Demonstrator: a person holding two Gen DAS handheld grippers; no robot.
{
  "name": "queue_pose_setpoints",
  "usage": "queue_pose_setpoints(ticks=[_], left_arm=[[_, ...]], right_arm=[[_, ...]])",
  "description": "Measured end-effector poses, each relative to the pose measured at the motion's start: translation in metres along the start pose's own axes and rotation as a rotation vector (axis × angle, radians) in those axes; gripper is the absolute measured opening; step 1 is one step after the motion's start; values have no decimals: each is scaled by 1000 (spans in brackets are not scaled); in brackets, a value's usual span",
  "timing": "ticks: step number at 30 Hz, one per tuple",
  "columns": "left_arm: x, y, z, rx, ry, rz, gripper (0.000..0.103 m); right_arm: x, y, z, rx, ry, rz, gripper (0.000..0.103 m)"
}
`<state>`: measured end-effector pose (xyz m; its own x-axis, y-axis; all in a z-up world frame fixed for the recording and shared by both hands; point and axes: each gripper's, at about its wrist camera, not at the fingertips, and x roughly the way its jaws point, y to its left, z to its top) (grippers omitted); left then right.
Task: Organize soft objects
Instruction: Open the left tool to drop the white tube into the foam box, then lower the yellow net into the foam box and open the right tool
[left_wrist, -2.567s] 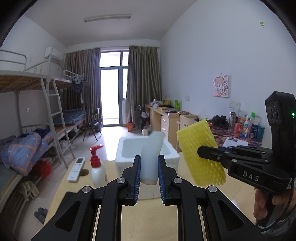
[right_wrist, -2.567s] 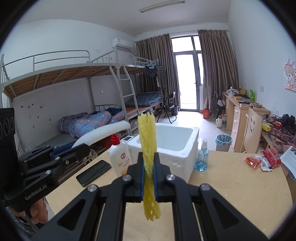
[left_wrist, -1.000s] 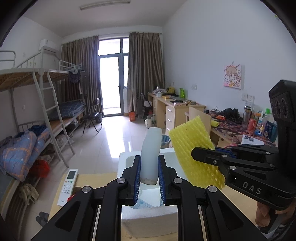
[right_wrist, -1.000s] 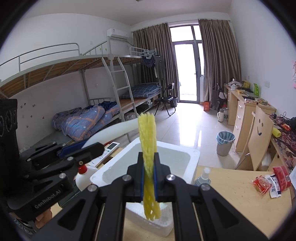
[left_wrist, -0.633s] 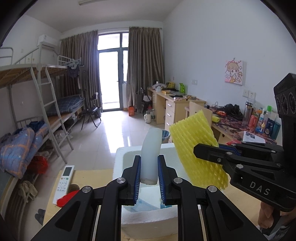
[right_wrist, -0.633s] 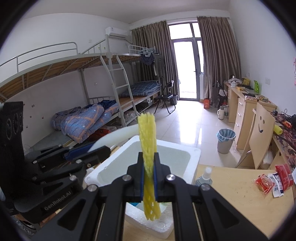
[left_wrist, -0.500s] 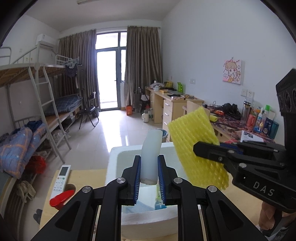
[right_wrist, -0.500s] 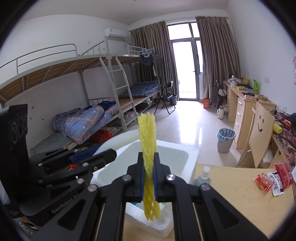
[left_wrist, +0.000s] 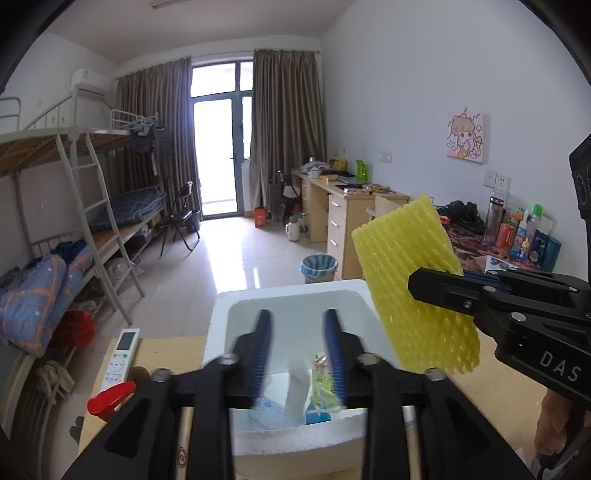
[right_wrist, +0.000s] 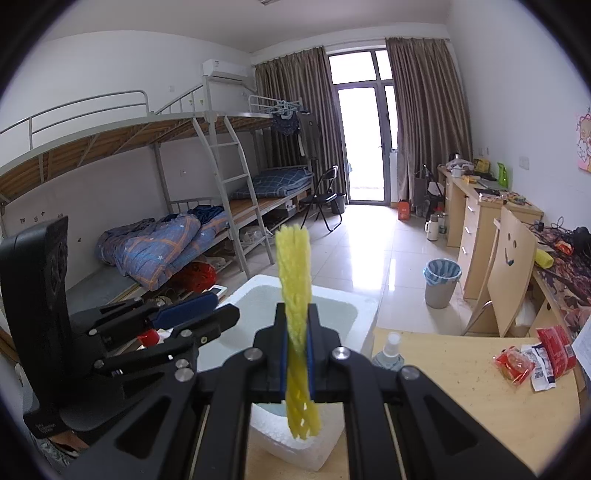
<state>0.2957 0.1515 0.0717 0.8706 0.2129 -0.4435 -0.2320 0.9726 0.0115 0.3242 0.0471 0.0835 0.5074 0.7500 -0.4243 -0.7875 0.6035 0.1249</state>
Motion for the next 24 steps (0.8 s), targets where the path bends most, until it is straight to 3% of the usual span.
queue_pose_setpoints(ticks=[2, 7, 12, 24], left_arm=[[-5, 1, 1, -2, -11, 3, 76], [-26, -1, 6, -1, -90, 21, 97], [-46, 1, 10, -5, -156, 34, 100], [-66, 14, 3, -9, -174, 125, 100]], right_arm=[[0, -2, 1, 4, -2, 0, 11], [1, -4, 0, 10, -3, -1, 10], [3, 0, -2, -8, -1, 11, 10], [22, 11, -1, -37, 24, 64, 11]])
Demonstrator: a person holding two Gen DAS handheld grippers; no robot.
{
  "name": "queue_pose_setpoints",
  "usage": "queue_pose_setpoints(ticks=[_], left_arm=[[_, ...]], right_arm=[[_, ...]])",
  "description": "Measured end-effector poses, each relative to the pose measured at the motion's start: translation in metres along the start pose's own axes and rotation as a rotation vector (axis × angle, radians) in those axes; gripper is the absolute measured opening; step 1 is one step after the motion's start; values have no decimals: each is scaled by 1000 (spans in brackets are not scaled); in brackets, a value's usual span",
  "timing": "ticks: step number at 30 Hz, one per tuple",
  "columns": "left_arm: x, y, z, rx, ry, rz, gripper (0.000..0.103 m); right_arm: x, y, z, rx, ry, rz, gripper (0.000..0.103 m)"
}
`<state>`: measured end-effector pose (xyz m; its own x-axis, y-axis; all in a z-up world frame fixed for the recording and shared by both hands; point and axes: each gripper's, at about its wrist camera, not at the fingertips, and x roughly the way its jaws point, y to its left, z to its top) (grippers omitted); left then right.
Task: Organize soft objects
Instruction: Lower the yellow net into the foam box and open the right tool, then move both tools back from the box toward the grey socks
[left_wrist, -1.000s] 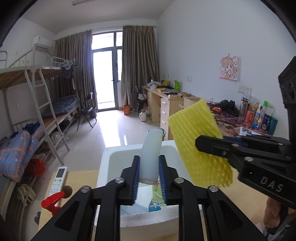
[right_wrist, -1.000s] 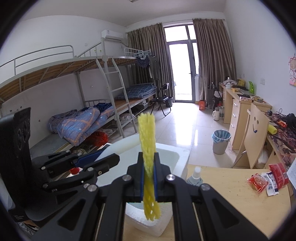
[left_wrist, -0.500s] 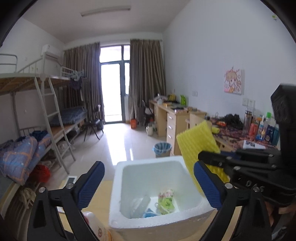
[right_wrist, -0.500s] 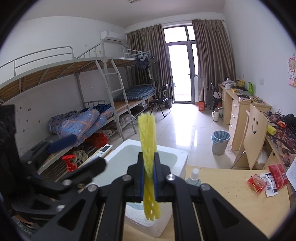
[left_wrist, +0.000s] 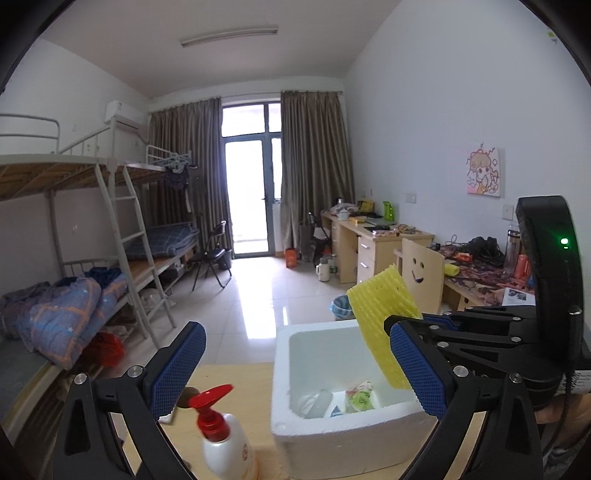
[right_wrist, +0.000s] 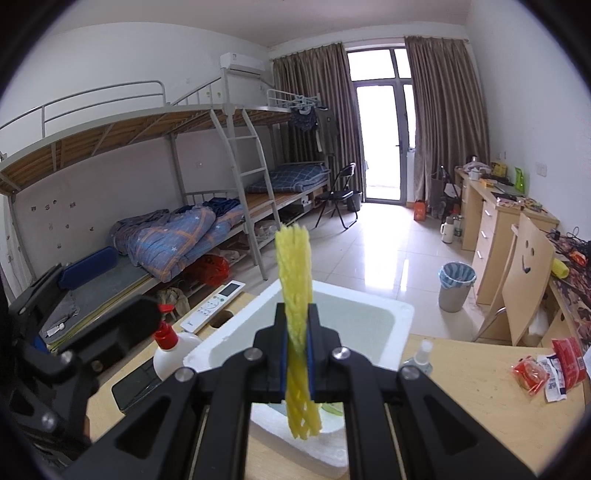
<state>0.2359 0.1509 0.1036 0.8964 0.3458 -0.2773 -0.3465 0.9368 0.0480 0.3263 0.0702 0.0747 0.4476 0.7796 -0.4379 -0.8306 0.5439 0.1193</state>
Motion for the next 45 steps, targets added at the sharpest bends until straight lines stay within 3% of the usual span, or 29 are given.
queue_pose_setpoints(ticks=[13, 25, 26, 27, 29, 38, 40, 42, 45], left_arm=[[-7, 14, -5, -7, 10, 34, 100], [-9, 22, -8, -22, 16, 40, 100], [-9, 23, -8, -24, 15, 41, 100], [-10, 22, -8, -26, 14, 40, 100], [-10, 22, -8, -29, 11, 42, 100], [-12, 22, -8, -32, 15, 38, 100], [-13, 22, -6, -39, 14, 37, 100], [-15, 22, -6, -45, 11, 35, 100], [-20, 20, -4, -36, 8, 37, 100]], right_arm=[[15, 1, -2, -13, 17, 29, 11], [23, 1, -1, -24, 49, -7, 14], [25, 2, -1, -30, 55, -23, 25], [27, 3, -2, -28, 61, -31, 48], [25, 2, -2, -14, 48, -22, 66], [11, 2, 1, -8, 32, -40, 68], [7, 1, 3, -6, 23, -41, 75], [3, 3, 4, 4, 14, -46, 94], [-8, 4, 5, 18, -20, -69, 102]])
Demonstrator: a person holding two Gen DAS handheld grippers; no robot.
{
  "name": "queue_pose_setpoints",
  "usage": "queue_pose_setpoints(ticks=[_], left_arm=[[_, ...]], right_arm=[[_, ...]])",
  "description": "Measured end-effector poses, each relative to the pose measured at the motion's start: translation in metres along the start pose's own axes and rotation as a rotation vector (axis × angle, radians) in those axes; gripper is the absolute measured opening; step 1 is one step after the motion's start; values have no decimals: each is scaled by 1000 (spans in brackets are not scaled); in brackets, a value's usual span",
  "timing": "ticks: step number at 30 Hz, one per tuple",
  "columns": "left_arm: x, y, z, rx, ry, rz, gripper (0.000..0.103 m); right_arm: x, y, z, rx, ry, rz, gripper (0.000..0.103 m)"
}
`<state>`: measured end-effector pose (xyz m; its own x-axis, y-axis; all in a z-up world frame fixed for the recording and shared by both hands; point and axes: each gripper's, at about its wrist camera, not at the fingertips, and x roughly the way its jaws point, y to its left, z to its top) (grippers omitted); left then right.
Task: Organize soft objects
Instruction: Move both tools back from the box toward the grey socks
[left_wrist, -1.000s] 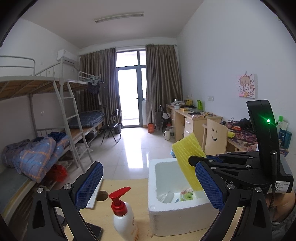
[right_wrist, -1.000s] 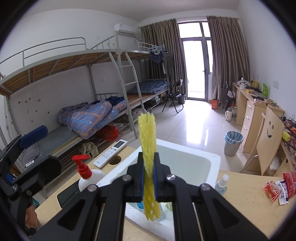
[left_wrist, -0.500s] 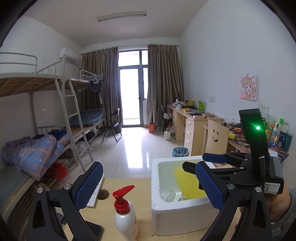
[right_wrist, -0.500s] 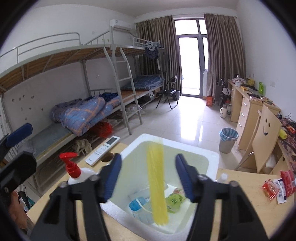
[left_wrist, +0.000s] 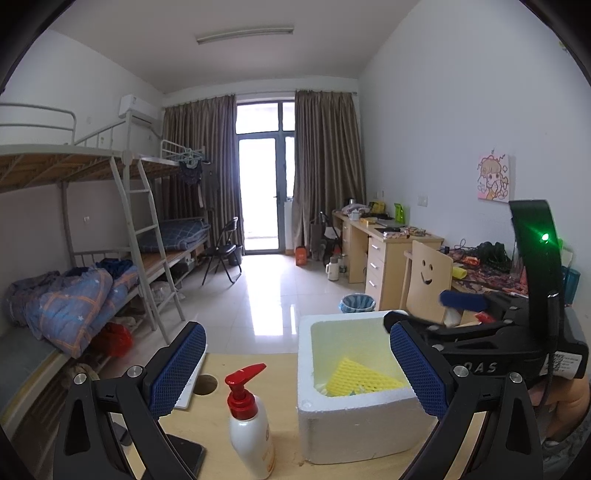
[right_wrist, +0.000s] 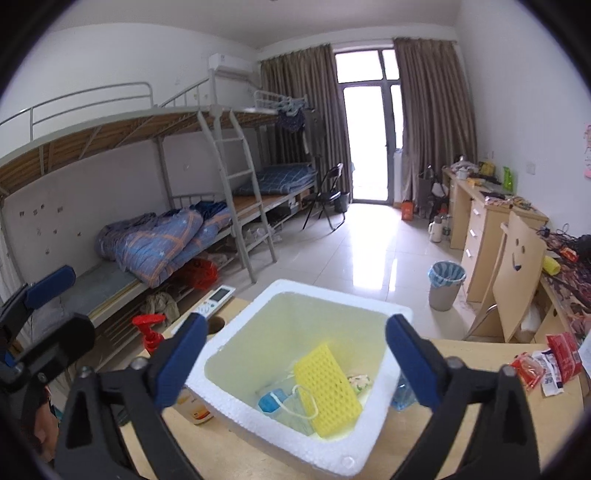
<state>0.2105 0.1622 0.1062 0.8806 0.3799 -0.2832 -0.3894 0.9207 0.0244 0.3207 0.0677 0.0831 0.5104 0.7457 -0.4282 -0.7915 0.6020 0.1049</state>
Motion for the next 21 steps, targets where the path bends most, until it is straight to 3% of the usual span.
queue_pose_setpoints(ticks=[21], left_arm=[[-82, -22, 4, 15, -74, -30, 101]], right_arm=[[-93, 24, -13, -31, -75, -51, 103]])
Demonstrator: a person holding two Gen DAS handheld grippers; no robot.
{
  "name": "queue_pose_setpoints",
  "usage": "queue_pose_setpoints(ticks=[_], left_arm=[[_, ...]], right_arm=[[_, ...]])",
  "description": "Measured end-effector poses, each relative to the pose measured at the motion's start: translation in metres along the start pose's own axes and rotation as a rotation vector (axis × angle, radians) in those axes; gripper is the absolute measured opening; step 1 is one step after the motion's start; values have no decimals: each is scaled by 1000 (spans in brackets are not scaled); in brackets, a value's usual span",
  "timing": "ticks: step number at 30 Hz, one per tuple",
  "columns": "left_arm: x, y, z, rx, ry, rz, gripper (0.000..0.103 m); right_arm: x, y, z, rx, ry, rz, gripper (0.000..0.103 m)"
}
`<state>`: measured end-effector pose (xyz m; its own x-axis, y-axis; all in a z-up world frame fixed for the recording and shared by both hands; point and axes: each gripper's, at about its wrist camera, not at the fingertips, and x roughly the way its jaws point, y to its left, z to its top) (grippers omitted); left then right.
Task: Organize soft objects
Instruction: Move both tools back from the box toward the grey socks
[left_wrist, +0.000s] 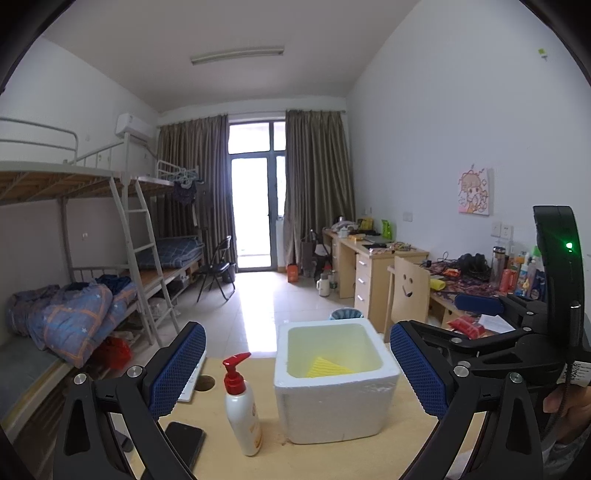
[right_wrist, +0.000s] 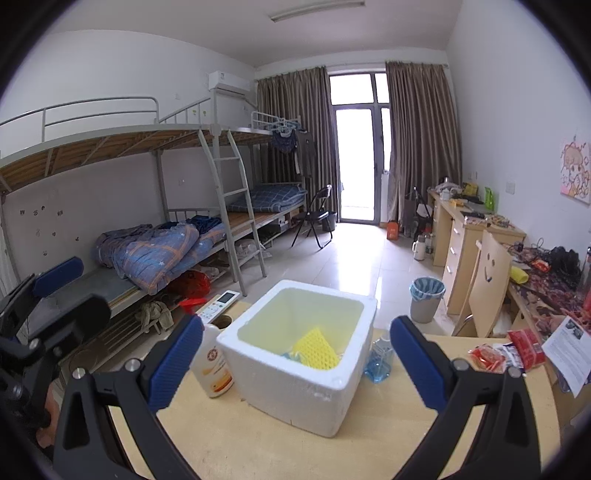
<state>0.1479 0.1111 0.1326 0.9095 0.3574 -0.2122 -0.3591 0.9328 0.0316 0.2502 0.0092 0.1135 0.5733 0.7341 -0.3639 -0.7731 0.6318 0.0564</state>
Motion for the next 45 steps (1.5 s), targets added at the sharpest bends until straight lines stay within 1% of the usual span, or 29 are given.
queue_pose_setpoints(ticks=[5, 8, 9, 15, 22, 24, 26, 28, 32, 36, 39, 41, 43, 45], left_arm=[[-24, -9, -4, 13, -16, -15, 101], [-36, -15, -9, 22, -19, -25, 102], [-39, -15, -9, 22, -20, -30, 102], [-56, -16, -17, 13, -19, -36, 102], [-73, -18, -29, 6, -36, -51, 102], [-76, -20, -36, 8, -36, -58, 102], [-77, -26, -44, 15, -37, -68, 102], [-81, -31, -54, 18, -54, -77, 102], [-86, -37, -72, 19, -67, -101, 102], [-88, -36, -90, -15, -75, -68, 102], [-89, -36, -104, -36, -96, -62, 102], [-87, -38, -116, -35, -105, -63, 102], [-85, -41, -125, -40, -95, -76, 102], [-83, -43, -131, -46, -86, -90, 102]], right_arm=[[-29, 5, -9, -31, -28, -13, 103], [-49, 11, -17, -49, -71, -23, 103], [-53, 13, -19, -50, -72, -22, 103], [-69, 17, -30, -57, -75, -30, 103], [-87, 15, -48, -30, -101, -69, 103], [-94, 16, -56, -36, -126, -78, 103], [-98, 18, -63, -42, -125, -89, 103], [-100, 21, -69, -48, -123, -96, 103], [-103, 18, -91, -42, -142, -110, 103], [-105, 10, -111, -9, -149, -152, 103], [-105, 4, -126, 2, -156, -212, 103], [-102, 0, -134, 8, -139, -244, 103], [-102, -4, -143, 31, -130, -248, 103], [-103, -11, -149, 78, -125, -219, 103]])
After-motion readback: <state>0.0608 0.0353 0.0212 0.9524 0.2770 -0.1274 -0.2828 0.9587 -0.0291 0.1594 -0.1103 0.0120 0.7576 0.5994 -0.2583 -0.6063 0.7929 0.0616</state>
